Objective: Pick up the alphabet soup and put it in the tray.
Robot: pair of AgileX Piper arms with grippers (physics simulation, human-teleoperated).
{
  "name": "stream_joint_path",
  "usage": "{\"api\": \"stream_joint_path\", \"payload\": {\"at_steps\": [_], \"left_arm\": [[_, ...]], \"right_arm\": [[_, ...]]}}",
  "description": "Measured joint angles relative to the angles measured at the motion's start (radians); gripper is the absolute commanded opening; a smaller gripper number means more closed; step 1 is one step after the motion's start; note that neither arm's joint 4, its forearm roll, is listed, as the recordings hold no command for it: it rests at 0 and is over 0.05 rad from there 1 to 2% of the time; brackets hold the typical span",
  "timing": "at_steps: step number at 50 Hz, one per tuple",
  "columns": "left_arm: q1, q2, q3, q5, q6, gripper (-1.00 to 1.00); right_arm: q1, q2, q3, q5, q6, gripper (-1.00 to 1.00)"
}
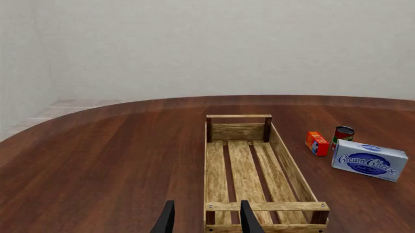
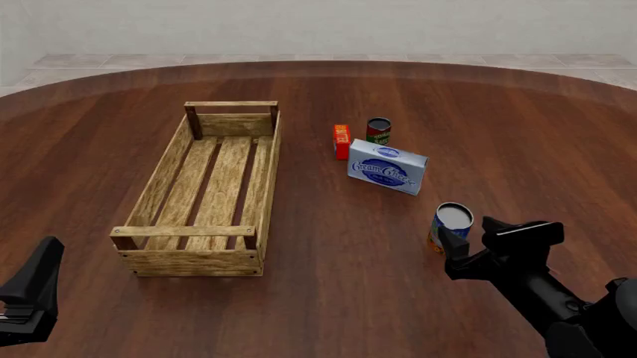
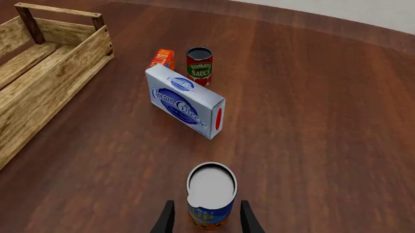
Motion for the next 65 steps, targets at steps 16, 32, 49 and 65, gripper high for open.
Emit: {"api": "stream_joint_path", "payload": {"at_steps": [16,32,49,65], "left_arm": [[0.0,0.0,0.0,0.0,0.0,1.0],[0.0,0.0,0.0,0.0,0.0,1.0],[0.0,0.0,0.0,0.0,0.0,1.0],[0.0,0.0,0.0,0.0,0.0,1.0]], "right_arm": [[-0.017,0.036,-0.025,0.0,0.0,1.0],[-0.012,0.07,-0.046,0.0,0.003,1.0],[-0.003,0.107,-0.071,0.0,0.002,1.0],[-0.009,0.143,-0.094,0.0,0.007,1.0]]}}
